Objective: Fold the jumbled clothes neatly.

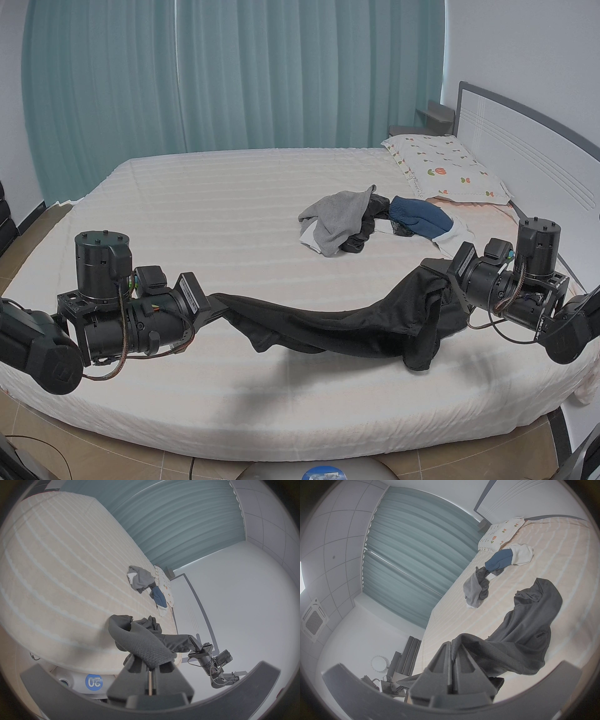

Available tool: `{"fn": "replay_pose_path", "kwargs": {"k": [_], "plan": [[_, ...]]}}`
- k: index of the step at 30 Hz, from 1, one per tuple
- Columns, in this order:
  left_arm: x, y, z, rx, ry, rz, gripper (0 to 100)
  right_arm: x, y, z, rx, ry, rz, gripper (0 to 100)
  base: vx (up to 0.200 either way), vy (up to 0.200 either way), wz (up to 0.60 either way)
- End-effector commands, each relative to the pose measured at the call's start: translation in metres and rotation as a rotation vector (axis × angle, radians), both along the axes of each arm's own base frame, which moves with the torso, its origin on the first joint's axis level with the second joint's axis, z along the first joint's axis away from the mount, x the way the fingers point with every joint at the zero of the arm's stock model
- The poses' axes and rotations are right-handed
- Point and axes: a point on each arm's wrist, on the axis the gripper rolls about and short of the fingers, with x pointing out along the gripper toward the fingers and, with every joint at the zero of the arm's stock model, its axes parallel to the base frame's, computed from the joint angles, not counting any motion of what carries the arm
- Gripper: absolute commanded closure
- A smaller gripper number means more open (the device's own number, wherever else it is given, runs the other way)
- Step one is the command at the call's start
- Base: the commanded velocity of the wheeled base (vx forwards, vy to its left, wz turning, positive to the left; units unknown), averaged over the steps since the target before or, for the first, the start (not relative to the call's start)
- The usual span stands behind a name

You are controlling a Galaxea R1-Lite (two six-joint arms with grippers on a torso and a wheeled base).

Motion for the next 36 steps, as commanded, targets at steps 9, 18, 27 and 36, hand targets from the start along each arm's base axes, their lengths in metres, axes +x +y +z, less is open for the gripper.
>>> {"fn": "replay_pose_path", "kwargs": {"k": [9,18,27,36], "plan": [[-0.003,0.002,0.003,-0.004,-0.007,0.003,100,0.0,0.0,0.001,0.0,-0.002,0.001,100,0.0,0.2,0.0],[-0.003,0.003,0.001,0.001,-0.001,0.0,100,-0.001,0.0,0.0,0.0,-0.002,0.001,100,0.0,0.2,0.0],[-0.004,0.004,0.002,0.001,-0.005,0.001,100,0.0,0.002,-0.003,-0.006,0.009,0.006,100,0.0,0.2,0.0],[-0.002,0.008,0.001,0.003,0.0,0.019,100,-0.001,0.005,-0.01,-0.014,0.032,0.015,100,0.0,0.2,0.0]]}}
